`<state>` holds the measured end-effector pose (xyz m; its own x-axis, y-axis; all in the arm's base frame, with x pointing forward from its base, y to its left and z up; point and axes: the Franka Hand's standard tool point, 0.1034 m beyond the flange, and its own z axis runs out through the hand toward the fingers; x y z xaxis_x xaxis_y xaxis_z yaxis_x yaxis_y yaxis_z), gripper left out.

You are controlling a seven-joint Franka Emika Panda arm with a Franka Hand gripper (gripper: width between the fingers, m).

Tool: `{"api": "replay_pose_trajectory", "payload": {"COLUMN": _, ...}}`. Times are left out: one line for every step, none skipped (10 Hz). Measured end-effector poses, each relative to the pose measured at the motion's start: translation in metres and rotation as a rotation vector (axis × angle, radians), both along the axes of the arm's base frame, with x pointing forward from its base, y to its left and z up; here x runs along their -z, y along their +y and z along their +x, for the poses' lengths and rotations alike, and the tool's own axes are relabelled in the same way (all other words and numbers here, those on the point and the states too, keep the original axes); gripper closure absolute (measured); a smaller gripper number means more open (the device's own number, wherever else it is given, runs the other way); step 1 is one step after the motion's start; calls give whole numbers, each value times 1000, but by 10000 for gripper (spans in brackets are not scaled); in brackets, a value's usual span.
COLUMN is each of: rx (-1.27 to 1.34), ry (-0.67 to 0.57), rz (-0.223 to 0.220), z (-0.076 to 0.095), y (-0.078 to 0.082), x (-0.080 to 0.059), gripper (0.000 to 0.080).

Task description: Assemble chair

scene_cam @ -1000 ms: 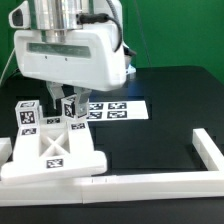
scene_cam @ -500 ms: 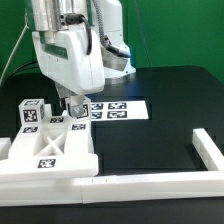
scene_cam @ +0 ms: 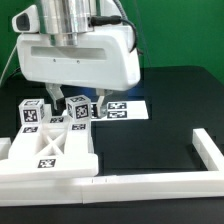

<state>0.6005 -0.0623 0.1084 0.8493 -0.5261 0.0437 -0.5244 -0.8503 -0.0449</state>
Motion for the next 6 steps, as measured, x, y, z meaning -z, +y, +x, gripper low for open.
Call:
{"api": "replay_pose_trajectory", "payload": {"rx": -56, "ry": -2, "rz": -6, "z": 0, "y": -1, "x": 0, "gripper": 151}}
{"api": "replay_pose_trajectory", "payload": {"rx": -119, "ry": -2, "rz": -10, "z": 0, "y": -1, "x": 0, "gripper": 151}}
{"api": "replay_pose_trajectory", "payload": {"rx": -190, "ry": -2, "rz": -18, "z": 0, "y": -2, "x": 0, "gripper": 151}}
{"api": "replay_pose_trajectory", "payload": {"rx": -291, "ry": -2, "rz": -31, "z": 1, "y": 0, "x": -1, "gripper": 151}}
{"api": "replay_pose_trajectory", "payload": {"rx": -425, "ry": -5, "rz": -52, "z": 3, "y": 5, "x": -7, "gripper": 151}}
{"api": "replay_pose_trajectory", "payload": {"rx": -583, "ry": 1, "rz": -67, "z": 3, "y": 7, "x": -8, "gripper": 151}}
